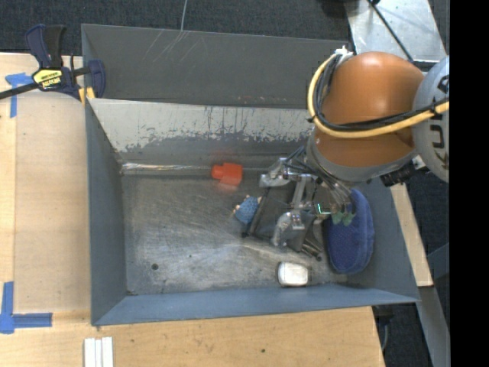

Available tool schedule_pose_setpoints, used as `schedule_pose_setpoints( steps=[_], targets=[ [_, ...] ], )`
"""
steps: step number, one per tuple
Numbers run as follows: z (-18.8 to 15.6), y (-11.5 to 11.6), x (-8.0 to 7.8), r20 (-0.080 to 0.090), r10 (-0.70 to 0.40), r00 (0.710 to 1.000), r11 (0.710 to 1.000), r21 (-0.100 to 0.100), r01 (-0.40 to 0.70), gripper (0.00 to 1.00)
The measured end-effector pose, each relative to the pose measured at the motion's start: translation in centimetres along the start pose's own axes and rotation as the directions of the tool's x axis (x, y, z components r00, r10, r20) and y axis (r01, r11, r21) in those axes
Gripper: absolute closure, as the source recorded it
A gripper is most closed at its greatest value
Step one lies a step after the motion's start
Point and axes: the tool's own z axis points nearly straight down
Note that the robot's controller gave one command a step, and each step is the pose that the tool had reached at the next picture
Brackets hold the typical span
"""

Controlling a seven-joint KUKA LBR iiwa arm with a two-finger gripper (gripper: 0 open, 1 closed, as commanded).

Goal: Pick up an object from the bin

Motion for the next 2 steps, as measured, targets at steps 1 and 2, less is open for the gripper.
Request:
schedule_pose_setpoints(
  steps=[1, 2],
  targets=[
    [17.16, -11.64, -2.01, 0.024, 0.032, 0.999, 0.999, -0.008, -0.032, 0.00],
    [16.92, -11.49, -2.26, 0.014, 0.030, 0.999, 1.000, -0.003, -0.030, 0.00]
  ],
)
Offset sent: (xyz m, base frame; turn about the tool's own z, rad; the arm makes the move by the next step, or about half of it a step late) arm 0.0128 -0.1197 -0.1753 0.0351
